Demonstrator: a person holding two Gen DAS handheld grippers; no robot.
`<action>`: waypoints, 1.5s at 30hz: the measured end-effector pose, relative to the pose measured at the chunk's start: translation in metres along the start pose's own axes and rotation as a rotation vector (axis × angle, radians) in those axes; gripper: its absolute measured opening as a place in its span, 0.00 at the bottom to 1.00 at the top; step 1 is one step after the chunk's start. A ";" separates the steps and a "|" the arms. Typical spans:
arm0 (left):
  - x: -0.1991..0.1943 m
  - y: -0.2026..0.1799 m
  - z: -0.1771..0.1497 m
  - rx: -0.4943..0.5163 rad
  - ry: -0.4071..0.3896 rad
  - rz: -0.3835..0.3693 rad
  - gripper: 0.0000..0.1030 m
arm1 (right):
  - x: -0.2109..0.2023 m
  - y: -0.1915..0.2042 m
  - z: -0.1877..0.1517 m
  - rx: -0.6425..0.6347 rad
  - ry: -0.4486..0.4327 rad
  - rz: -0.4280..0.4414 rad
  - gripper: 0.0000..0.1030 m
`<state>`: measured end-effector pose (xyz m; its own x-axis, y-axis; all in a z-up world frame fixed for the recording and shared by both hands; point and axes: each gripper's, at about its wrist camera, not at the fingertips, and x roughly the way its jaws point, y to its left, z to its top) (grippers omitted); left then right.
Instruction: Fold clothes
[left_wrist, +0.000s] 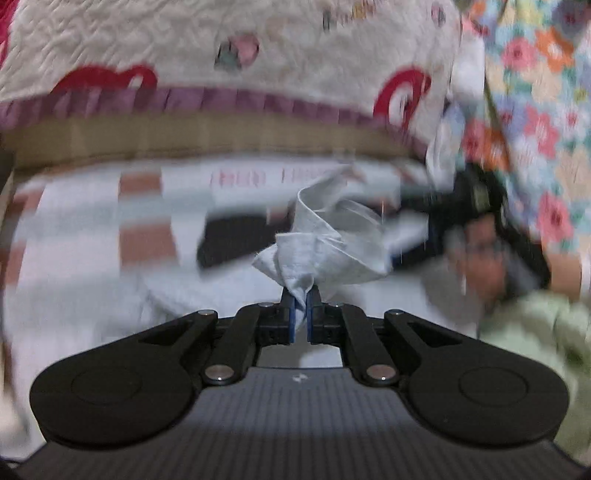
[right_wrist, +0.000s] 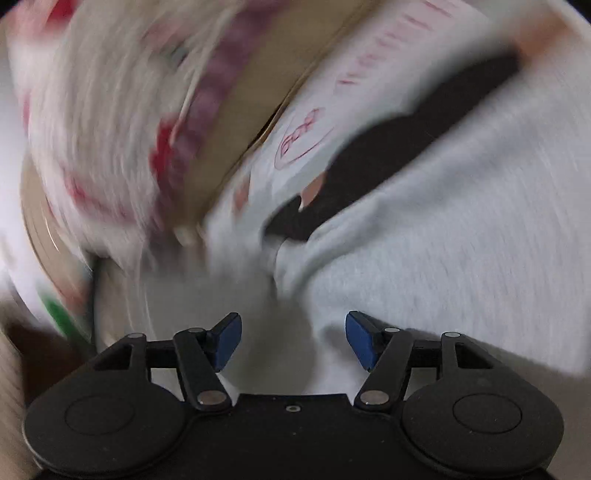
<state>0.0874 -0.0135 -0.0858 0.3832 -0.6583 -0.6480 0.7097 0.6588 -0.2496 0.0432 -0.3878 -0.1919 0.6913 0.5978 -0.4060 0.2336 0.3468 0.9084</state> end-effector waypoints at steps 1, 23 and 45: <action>-0.008 -0.007 -0.014 -0.005 0.026 0.002 0.05 | -0.002 -0.007 0.001 0.066 -0.008 0.049 0.67; -0.006 0.100 -0.036 -0.733 -0.023 -0.021 0.67 | 0.043 0.036 -0.016 -0.313 0.085 -0.172 0.27; 0.057 0.115 0.004 -0.427 -0.076 0.242 0.10 | 0.068 0.064 0.003 -0.613 0.093 -0.266 0.13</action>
<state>0.1931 0.0240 -0.1487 0.5600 -0.4823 -0.6737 0.2953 0.8759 -0.3816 0.1075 -0.3267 -0.1610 0.5957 0.4855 -0.6398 -0.0618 0.8220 0.5662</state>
